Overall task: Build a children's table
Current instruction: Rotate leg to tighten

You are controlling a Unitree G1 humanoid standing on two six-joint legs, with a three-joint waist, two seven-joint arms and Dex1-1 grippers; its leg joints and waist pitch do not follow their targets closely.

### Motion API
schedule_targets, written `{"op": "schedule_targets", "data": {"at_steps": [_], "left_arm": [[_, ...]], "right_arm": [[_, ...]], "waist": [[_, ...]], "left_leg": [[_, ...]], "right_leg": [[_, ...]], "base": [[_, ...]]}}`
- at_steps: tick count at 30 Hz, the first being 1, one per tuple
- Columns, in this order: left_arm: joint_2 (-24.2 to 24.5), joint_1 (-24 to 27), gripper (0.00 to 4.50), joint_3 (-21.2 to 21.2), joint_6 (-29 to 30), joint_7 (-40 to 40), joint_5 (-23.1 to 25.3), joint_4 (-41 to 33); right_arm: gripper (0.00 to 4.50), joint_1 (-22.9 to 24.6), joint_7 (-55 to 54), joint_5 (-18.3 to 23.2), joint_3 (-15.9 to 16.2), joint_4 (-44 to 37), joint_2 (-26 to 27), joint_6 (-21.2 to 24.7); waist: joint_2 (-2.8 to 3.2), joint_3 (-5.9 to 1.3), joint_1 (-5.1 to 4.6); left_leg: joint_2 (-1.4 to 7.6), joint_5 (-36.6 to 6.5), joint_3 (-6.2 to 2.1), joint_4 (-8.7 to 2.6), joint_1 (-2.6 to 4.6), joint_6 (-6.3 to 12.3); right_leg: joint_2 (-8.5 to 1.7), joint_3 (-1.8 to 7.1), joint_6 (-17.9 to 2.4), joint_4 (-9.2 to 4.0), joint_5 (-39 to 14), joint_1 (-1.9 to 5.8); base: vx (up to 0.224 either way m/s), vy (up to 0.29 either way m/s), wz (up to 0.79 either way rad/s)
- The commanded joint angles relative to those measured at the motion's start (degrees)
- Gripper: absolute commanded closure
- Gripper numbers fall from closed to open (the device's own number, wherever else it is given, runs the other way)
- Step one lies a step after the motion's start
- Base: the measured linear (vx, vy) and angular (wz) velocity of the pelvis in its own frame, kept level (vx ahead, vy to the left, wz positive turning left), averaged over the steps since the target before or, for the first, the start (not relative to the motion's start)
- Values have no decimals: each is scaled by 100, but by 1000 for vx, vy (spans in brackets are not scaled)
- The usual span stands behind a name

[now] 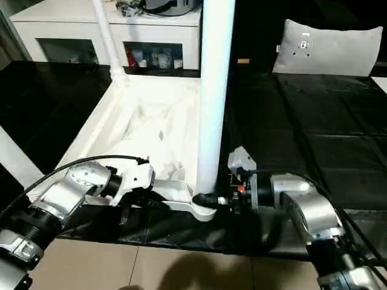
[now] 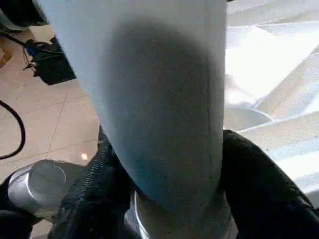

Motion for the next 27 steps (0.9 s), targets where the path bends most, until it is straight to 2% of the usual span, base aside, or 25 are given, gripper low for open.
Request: {"op": "schedule_targets", "data": {"at_steps": [1,3,4,7,8,9,11,12,14,16,18,19,21,24,27], "left_arm": [[-88,102,450,195,150,54,-224,-3],[-99,104,450,206,196,73,-228,-16],[-116,104,450,217,262,110,-219,-33],[-244,103,450,282,519,460,-155,-71],[-247,103,450,284,526,468,-155,-71],[-410,64,450,361,758,839,-115,-57],[-486,41,450,389,863,1016,-83,-42],[-628,5,450,423,988,1304,4,-22],[-818,-33,450,487,1134,1598,30,-14],[-1089,-93,450,570,1302,1956,21,21],[-1367,-154,450,625,1357,2304,56,100],[-1437,-169,450,616,1348,2367,68,126],[-1509,-186,450,579,1324,2432,109,164],[-1485,-184,450,483,1339,2477,293,192],[-1434,-172,450,525,1338,2474,318,183]], "right_arm": [[217,-40,157,38,46,27,-9,8],[232,-32,163,55,36,22,3,26],[235,-4,145,90,12,-11,28,68],[239,158,-394,61,-48,-246,250,199],[239,161,-409,57,-47,-250,256,201],[240,202,-1158,-210,-36,-307,540,326],[241,209,-1523,-335,-39,-317,681,401],[242,162,-2358,-585,-118,-227,1029,561],[244,79,-3160,-758,-262,-77,1389,790],[246,-15,-3978,-932,-437,87,1744,996],[246,-46,-4450,-1074,-513,184,1977,939],[246,-39,-4509,-1106,-514,200,2016,852],[192,-7,-4501,-1086,-530,189,2068,709],[170,151,-4451,-986,-669,-99,2149,580],[148,243,-4343,-1129,-565,-229,1985,455]], "waist": [[-99,-369,32],[-111,-372,29],[-91,-371,23],[-98,-363,26],[-52,-362,16],[-52,-353,9],[-68,-341,-46],[-17,-337,-92],[-41,-332,-185],[-41,-329,-232],[-25,-325,-243],[-34,-336,-237],[-20,-358,-220],[-9,-392,-178],[2,-385,-150]], "left_leg": [[328,-485,-66,-432,-42,359],[328,-464,-66,-433,-45,350],[328,-479,-66,-435,-41,346],[325,-498,-64,-440,-46,336],[321,-557,-62,-441,-34,304],[313,-629,-78,-458,-39,268],[289,-649,-87,-482,-47,137],[270,-686,-93,-488,-45,56],[235,-781,-86,-491,-35,-4],[207,-824,-88,-487,-19,-13],[191,-901,-80,-482,1,23],[198,-872,-82,-489,-8,38],[227,-811,-85,-499,-10,97],[256,-523,-81,-495,-40,208],[251,-505,-71,-490,-50,238]], "right_leg": [[-540,300,-1049,-425,-1618,322],[-543,301,-1041,-419,-1589,328],[-535,297,-1041,-427,-1602,322],[-538,303,-1006,-443,-1676,320],[-527,302,-985,-467,-1737,310],[-530,295,-951,-470,-1877,324],[-517,282,-840,-485,-2084,324],[-518,284,-757,-509,-2275,321],[-498,270,-636,-562,-2548,318],[-496,259,-533,-600,-2820,300],[-495,259,-376,-657,-3127,269],[-495,262,-360,-654,-3075,282],[-487,276,-391,-624,-2747,278],[-489,294,-633,-525,-1818,312],[-494,295,-721,-513,-1709,324]], "base": [[0,0,0],[0,0,0],[0,0,0],[0,0,0],[0,0,0],[0,0,0],[0,0,0],[0,0,0],[0,0,0],[0,0,0],[0,0,0],[0,0,0],[0,0,0],[0,0,0],[0,0,0]]}}
